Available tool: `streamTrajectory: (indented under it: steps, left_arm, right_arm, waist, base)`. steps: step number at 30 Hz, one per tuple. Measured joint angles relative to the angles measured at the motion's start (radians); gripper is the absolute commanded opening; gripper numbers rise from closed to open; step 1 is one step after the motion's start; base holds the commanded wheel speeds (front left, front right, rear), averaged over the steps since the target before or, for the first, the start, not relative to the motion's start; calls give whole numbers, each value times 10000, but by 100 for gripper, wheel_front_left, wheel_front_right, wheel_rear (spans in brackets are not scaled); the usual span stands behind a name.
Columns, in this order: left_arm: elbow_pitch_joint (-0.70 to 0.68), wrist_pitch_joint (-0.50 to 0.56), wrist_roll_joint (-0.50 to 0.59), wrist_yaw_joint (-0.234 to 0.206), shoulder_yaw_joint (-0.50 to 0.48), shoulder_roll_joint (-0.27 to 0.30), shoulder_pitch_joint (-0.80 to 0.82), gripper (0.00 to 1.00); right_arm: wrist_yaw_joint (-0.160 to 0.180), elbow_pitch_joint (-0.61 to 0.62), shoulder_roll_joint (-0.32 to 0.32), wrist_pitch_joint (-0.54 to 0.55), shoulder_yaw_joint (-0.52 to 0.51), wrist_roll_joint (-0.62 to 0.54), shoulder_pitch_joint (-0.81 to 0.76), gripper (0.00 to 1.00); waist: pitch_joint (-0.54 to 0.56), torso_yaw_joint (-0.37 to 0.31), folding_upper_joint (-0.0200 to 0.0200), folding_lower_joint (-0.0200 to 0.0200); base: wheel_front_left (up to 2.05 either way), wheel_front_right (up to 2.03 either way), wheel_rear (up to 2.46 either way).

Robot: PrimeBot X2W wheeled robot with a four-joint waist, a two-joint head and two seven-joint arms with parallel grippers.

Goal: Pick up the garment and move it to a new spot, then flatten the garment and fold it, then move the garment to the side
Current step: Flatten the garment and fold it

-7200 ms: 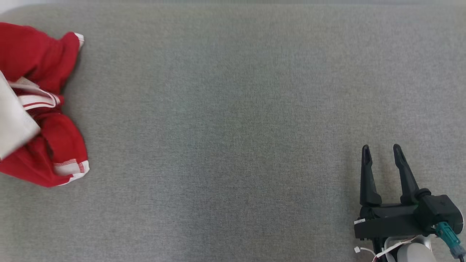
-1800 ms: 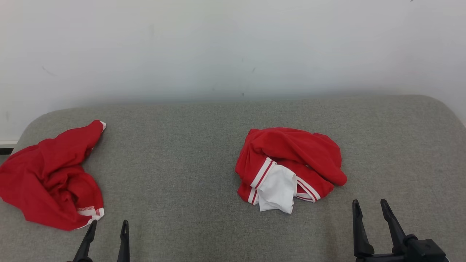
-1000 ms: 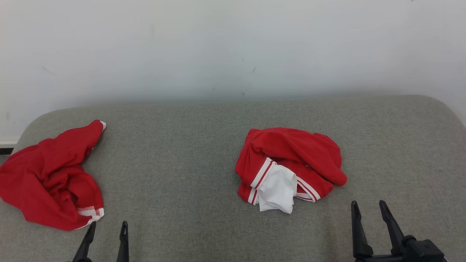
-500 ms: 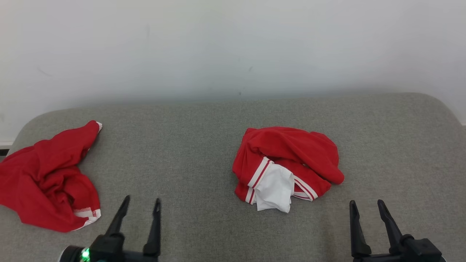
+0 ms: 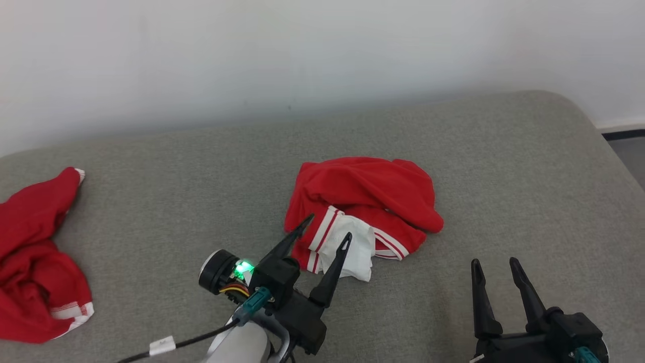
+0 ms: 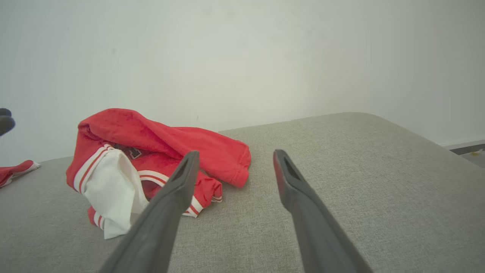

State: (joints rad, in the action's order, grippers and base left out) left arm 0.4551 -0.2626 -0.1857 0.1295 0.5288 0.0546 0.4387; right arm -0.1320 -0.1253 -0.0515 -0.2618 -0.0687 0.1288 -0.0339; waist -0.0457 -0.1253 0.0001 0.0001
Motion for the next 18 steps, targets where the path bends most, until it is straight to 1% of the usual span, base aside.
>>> streamTrajectory:
  steps: [4,6,8,9,10,14,18]
  left_arm:
    - [930,0,-71,2,468,-21,726,100]
    - [1459,63,82,4,702,-21,1107,100]
    - [1929,61,121,10,773,-29,1405,100]
    - [1929,61,121,10,773,-29,1405,100]
    - [2184,94,242,-71,846,-10,1569,100]
    - [3210,201,637,-167,1147,12,1981,100]
    - [4253,313,775,-328,1304,25,2232,100]
  right_arm:
    - [0,8,-4,-15,63,203,186,100]
    - [0,12,-4,-23,102,343,286,100]
    - [2,13,-4,-23,128,420,385,100]
    - [2,13,-4,-23,128,420,385,100]
    - [0,15,-4,-23,134,462,421,100]
    - [0,6,-4,-23,144,556,516,100]
    - [0,0,2,-23,136,560,568,100]
  waist:
    - [-373,-411,0,0]
    - [-572,-606,0,0]
    - [-771,-794,1,1]
    - [-771,-794,1,1]
    - [-865,-885,0,1]
    - [-1190,-1228,1,1]
    - [-1383,-1502,1,0]
  base:
    - [0,0,0]
    - [0,0,0]
    - [0,0,0]
    - [0,0,0]
    - [0,0,0]
    - [0,0,0]
    - [0,0,0]
